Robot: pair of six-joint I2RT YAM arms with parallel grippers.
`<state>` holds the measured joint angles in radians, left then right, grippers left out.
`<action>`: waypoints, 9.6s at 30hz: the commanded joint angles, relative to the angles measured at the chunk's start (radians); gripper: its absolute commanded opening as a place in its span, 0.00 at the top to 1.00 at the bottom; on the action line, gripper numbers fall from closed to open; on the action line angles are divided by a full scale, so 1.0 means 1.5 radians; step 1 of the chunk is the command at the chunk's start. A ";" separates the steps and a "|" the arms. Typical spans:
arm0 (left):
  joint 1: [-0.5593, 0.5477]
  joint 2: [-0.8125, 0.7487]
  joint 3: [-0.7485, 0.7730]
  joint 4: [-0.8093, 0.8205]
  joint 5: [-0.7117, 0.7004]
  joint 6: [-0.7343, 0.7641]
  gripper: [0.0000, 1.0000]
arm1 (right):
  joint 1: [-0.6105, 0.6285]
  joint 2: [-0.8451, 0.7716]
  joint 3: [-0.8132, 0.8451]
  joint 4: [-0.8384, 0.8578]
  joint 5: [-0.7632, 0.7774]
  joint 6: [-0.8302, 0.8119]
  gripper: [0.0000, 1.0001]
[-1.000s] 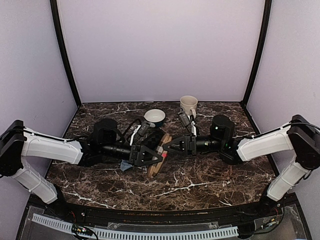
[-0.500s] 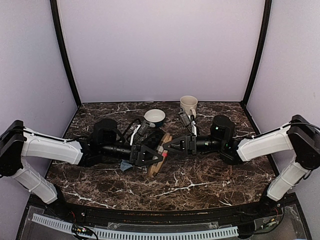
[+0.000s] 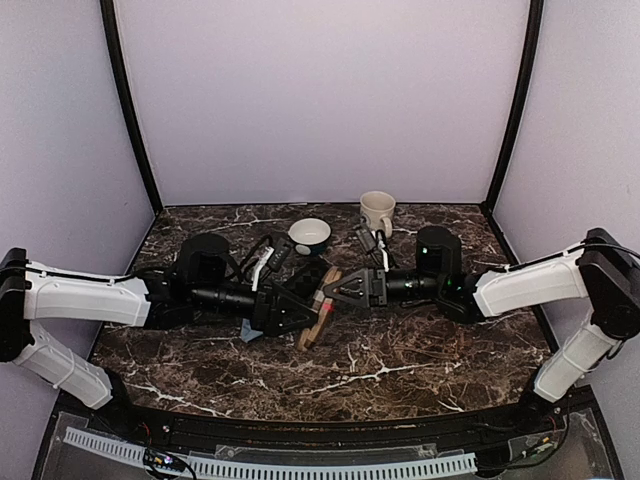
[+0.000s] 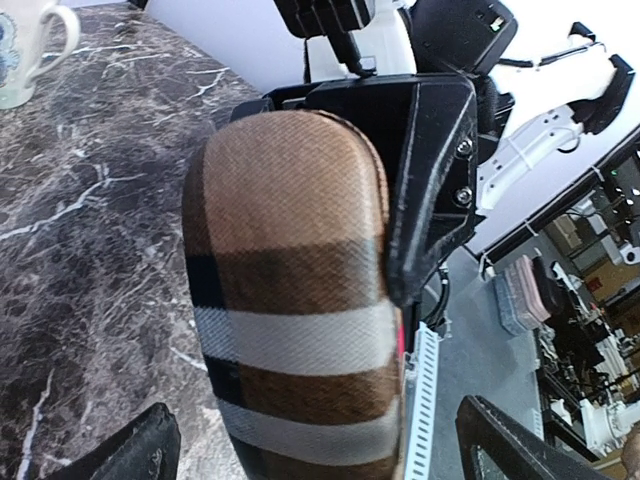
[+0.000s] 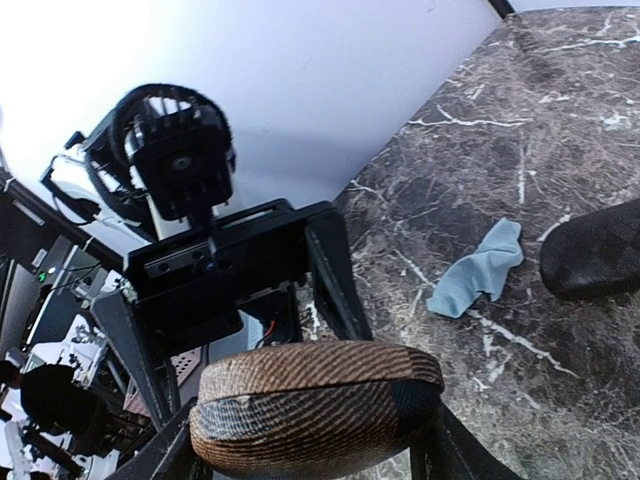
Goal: Organize the sunglasses
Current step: Pass from the left arm to the right, then pass from the right arm to the left, then pass from the left arm to the right, then pass from the right arm to the left, then open the sunglasses case.
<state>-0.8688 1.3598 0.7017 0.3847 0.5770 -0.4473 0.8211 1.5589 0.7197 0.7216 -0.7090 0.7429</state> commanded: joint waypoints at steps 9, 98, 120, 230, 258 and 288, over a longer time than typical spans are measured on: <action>-0.083 0.036 0.127 -0.209 -0.326 0.124 0.06 | 0.017 -0.025 0.119 -0.251 0.224 -0.050 1.00; 0.016 0.029 0.006 0.049 -0.075 -0.094 0.07 | -0.017 -0.053 0.059 -0.121 0.027 -0.011 1.00; -0.148 0.125 0.248 -0.343 -0.536 0.099 0.03 | -0.016 -0.035 0.162 -0.299 0.180 0.067 1.00; -0.003 0.061 -0.006 0.317 0.158 -0.208 1.00 | -0.036 -0.062 -0.006 0.019 -0.136 -0.107 0.61; -0.003 -0.017 -0.021 0.338 0.182 -0.144 1.00 | -0.060 0.018 -0.013 -0.086 -0.033 -0.079 0.62; -0.004 -0.031 -0.016 0.270 0.151 -0.082 1.00 | -0.068 0.103 0.031 -0.222 0.058 0.006 0.61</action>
<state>-0.8402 1.4387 0.6292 0.5625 0.6285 -0.6655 0.7589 1.6371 0.7815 0.6006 -0.8230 0.7143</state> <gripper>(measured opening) 0.612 0.403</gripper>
